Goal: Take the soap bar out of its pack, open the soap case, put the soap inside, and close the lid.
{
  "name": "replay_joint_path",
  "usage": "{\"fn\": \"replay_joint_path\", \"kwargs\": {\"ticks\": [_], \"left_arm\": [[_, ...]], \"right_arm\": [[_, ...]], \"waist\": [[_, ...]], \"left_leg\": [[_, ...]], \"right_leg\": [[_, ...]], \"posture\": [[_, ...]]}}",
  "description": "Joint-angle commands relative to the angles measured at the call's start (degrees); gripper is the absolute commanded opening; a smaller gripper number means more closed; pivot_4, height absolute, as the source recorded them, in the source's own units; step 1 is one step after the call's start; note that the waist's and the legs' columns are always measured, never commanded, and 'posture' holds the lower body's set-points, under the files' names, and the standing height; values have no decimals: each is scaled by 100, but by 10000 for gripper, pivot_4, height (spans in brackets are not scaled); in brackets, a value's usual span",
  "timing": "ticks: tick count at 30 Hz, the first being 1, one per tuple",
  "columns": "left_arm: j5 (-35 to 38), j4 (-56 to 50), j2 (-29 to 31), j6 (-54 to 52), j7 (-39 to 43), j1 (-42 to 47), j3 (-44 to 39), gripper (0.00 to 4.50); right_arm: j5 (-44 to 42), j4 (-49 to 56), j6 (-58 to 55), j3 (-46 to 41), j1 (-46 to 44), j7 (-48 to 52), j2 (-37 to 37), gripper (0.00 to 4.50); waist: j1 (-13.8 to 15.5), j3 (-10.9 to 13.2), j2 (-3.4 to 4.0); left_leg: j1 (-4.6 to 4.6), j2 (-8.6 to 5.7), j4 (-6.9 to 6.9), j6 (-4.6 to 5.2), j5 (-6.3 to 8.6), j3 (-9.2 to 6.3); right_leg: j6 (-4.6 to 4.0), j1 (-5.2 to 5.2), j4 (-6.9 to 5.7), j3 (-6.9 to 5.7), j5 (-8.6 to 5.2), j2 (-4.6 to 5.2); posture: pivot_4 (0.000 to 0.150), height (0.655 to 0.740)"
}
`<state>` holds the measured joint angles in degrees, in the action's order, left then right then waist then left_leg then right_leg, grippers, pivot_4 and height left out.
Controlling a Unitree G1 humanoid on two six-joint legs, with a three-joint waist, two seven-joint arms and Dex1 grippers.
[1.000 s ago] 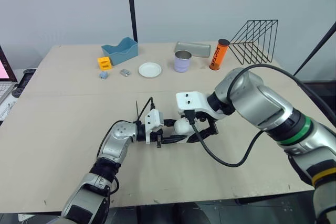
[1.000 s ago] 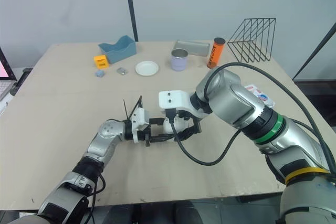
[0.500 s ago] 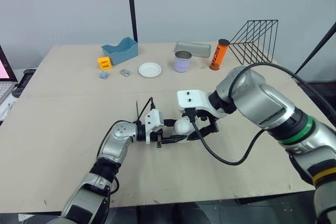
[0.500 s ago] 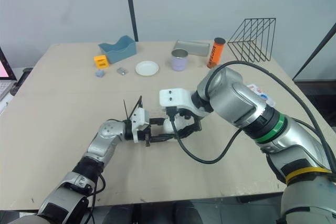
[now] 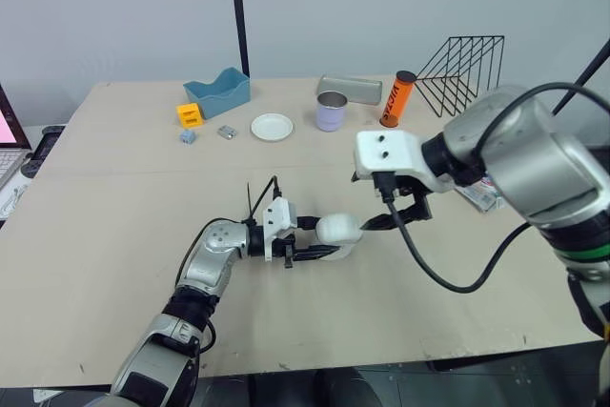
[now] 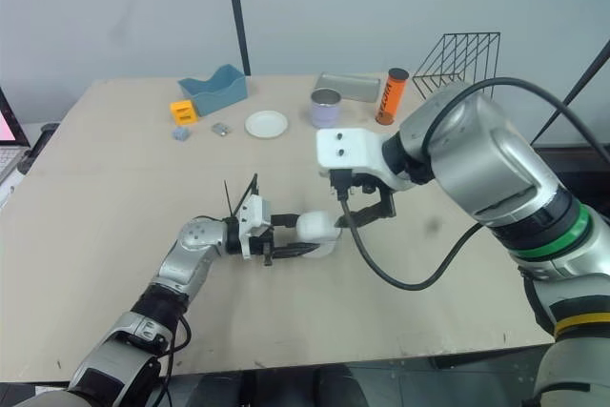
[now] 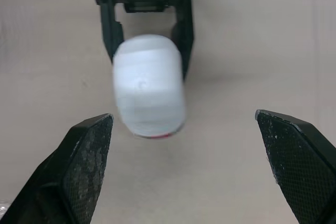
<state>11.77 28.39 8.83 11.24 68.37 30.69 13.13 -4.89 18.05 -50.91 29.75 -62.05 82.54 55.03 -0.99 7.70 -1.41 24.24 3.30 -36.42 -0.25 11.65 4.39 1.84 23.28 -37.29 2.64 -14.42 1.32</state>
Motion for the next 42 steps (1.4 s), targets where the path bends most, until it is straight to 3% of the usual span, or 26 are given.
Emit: {"fn": "replay_joint_path", "kwargs": {"ticks": [1,4,12,42], "left_arm": [[-62,44,29,-61,39,-4,79,19916],[-61,36,35,-63,50,-11,82,19916],[-70,23,54,-88,50,-23,87,19916],[-106,-27,181,-103,51,-17,101,19916]], "right_arm": [[-220,379,18,-340,121,36,103,44816],[-447,573,-154,-538,229,-42,38,37277],[-1181,990,-608,-928,440,-343,-198,864],[-1174,372,-576,-322,936,-1135,-474,239]], "waist": [[1,0,0],[0,0,0],[0,0,0],[-15,-2,-3]], "left_leg": [[0,0,0,0,0,0],[0,-1,0,0,0,-1],[0,0,0,0,0,-3],[0,3,1,0,0,-3]], "right_leg": [[0,0,0,0,0,0],[1,-2,0,1,0,1],[1,-2,0,0,0,1],[-1,-2,0,1,0,-4]], "posture": [[1500,7393],[1500,7393],[1500,7393],[1500,7393]]}}
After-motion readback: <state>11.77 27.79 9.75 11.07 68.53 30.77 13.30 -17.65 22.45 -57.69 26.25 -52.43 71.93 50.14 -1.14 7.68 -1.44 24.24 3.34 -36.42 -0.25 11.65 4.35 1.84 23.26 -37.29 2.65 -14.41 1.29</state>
